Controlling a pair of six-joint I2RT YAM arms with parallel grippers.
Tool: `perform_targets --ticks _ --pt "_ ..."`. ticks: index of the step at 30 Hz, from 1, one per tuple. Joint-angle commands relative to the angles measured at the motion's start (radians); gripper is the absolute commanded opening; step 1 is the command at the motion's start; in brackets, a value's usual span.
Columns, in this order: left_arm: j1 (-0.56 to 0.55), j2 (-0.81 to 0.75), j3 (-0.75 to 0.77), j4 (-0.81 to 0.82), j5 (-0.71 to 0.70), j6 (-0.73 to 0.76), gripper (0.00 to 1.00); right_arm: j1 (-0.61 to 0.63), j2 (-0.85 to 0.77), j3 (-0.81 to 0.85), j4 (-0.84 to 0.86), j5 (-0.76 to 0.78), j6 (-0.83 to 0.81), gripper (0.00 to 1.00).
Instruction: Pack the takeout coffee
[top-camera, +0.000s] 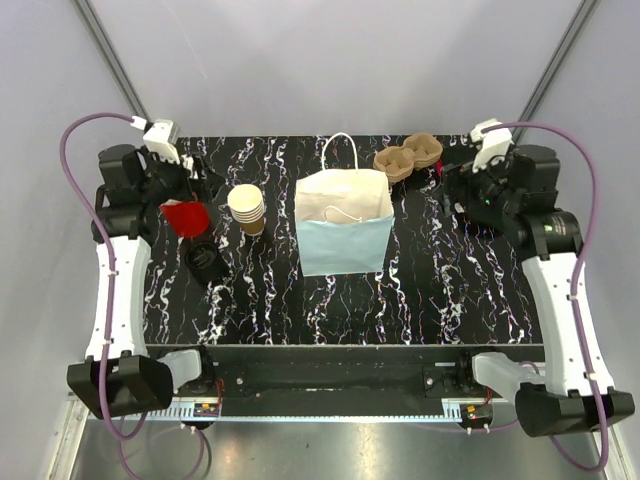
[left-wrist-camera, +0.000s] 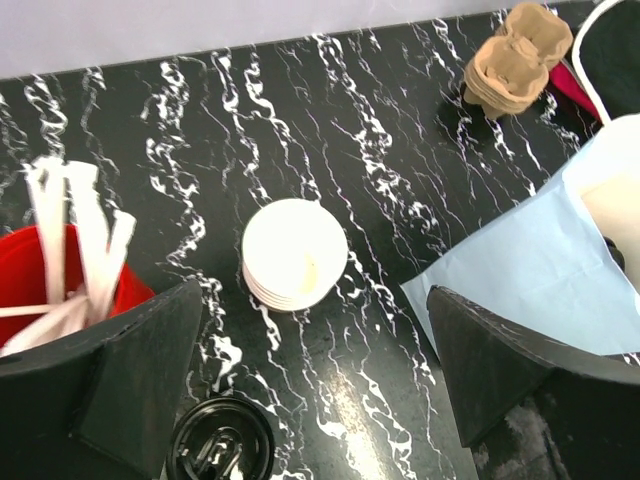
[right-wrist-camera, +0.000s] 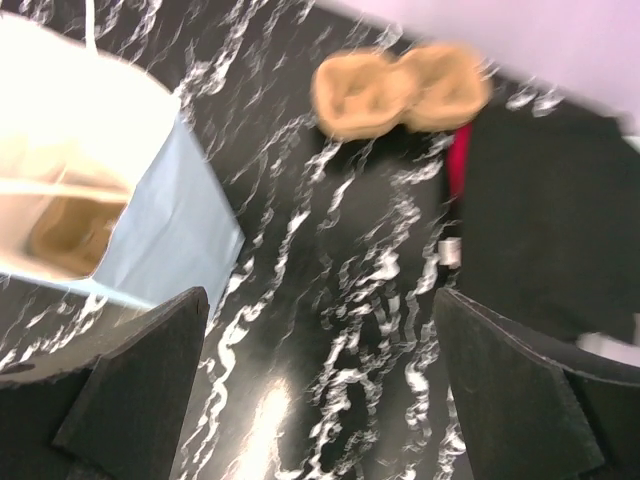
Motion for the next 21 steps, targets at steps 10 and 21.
perform_targets --ticks 10,21 --pt "0.022 -0.159 0.11 -0.022 -0.034 0.08 0.99 -0.002 -0.173 0.125 0.08 0.063 0.029 1.0" --pt "0.022 -0.219 0.216 -0.057 -0.066 0.054 0.99 -0.005 -0.158 0.242 0.052 0.026 0.081 1.0"
